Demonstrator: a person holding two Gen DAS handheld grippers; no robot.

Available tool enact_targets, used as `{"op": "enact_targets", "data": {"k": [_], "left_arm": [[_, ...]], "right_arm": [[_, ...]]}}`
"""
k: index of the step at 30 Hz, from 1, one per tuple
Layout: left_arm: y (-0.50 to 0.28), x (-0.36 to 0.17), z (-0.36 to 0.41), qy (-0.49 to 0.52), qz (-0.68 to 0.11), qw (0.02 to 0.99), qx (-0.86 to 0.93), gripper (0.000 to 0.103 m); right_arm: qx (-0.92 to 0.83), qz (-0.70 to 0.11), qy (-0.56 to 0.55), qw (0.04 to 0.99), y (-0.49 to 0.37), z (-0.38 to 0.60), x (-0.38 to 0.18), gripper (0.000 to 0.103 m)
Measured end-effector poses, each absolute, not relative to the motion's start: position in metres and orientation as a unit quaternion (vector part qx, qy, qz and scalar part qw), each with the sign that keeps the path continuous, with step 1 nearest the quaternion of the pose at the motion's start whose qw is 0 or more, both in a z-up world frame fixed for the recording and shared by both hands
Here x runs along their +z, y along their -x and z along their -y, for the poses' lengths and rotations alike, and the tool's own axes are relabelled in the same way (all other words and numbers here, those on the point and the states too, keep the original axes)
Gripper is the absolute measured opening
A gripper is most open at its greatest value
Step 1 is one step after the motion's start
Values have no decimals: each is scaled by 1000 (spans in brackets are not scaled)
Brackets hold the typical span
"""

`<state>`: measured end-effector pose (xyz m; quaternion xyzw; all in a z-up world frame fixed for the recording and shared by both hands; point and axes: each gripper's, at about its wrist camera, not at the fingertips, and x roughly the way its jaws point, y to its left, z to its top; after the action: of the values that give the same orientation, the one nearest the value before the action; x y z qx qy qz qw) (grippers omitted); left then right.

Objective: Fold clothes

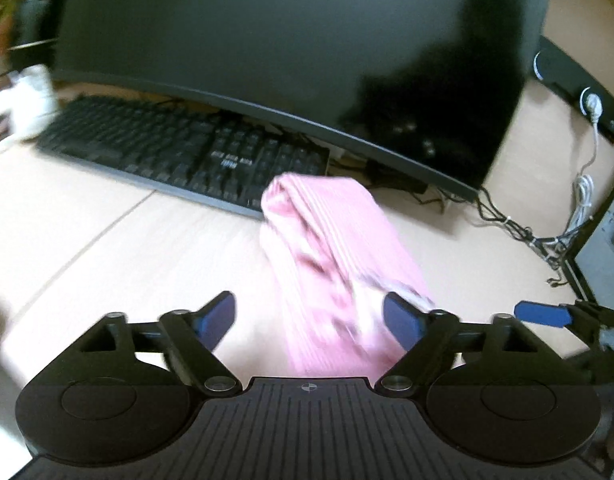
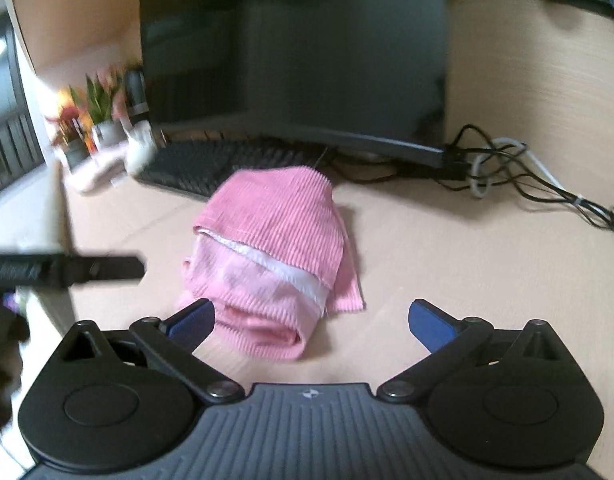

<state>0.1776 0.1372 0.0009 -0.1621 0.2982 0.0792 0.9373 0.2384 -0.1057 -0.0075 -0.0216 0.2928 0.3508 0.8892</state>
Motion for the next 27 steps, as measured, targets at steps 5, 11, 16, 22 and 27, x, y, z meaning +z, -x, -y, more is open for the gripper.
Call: {"op": "enact_targets", "data": {"k": [5,11,16,22,27], "left_arm": [[-111,-13,-81,192,-294,925,146,103],[-91,-4,-55,143,-279,928,203,103],[-81,-2,-41,109,-257,942,187,103],[-85,-3,-35,92,-286,932,201,103],[-82,-1,-36,101,-286,932,197,103]], "right_arm": [[338,-275,14,900,-203,136,-27,103],[322,-230,24,918,-189,146,-21,103],[324,-230,19,918,-186,151,-18,103],[325,-230,29,917,-177,150,-15,103],[327,-217,37,919,-170,151,-9,103]]}}
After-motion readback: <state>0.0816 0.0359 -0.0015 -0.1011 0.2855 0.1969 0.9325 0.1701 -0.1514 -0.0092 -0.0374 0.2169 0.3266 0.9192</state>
